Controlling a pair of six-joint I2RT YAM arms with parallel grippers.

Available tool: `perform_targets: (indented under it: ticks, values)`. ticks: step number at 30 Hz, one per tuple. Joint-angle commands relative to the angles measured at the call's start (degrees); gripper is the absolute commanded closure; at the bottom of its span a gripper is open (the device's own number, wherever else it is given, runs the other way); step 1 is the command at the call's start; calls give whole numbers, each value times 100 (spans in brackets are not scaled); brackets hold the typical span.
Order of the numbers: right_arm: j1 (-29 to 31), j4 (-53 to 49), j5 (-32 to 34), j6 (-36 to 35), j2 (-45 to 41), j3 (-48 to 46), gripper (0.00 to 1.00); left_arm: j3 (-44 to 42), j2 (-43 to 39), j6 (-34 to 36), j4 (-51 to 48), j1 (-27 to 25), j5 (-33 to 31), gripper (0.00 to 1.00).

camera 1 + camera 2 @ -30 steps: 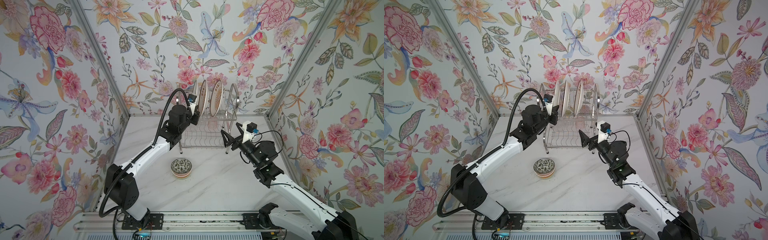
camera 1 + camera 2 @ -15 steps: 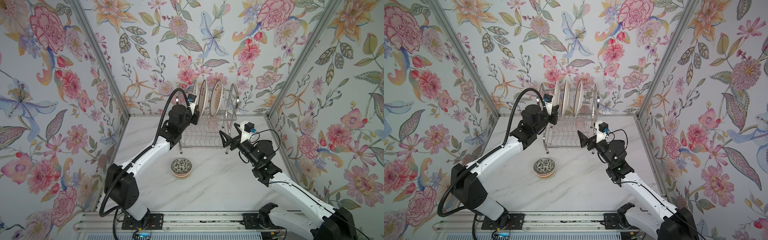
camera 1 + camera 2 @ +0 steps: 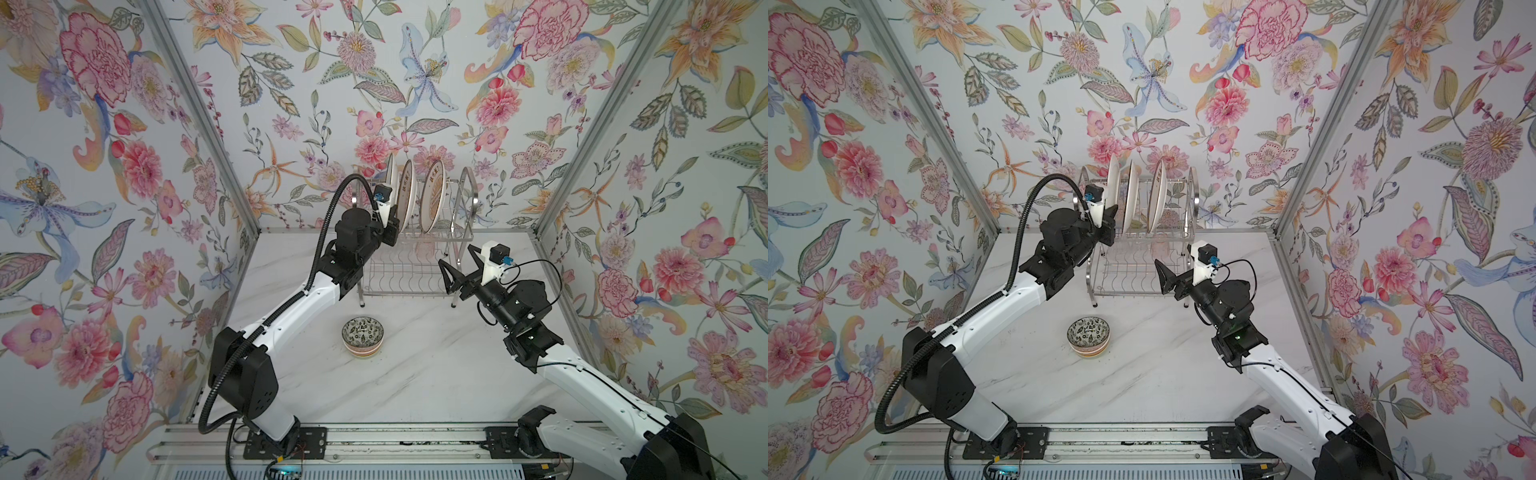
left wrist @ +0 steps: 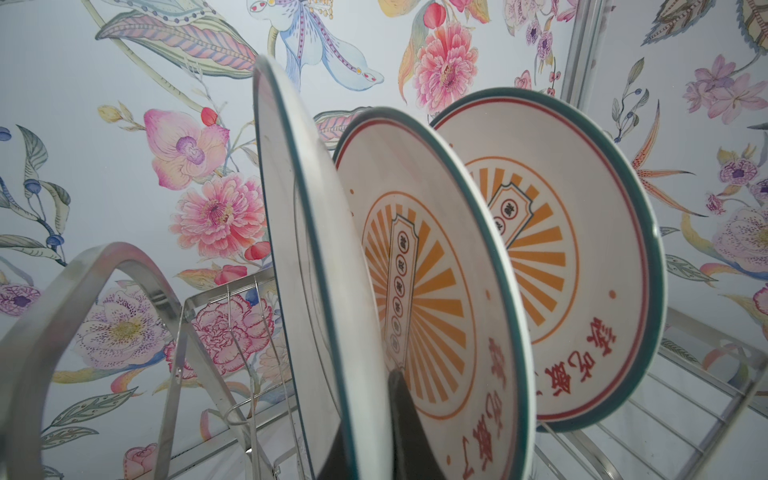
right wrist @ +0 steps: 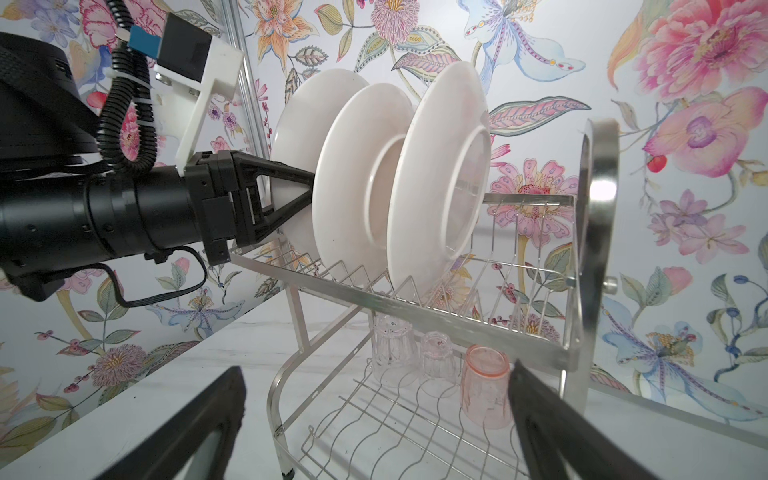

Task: Unload the mixed dishes from the dish rack
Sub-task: 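Pull the white plate out of the rack toward the robot with the left gripper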

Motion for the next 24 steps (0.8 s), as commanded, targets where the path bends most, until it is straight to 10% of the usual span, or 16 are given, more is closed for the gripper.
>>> perform_targets:
  ticks: [1,24]
  values:
    - [-40,252,-102,108,56,103,1,232,-477,52,635,-23,92,100]
    - [-47,88,-74,429,-13,186,1,-1167,-2436,-59,1335,-22,1757,100]
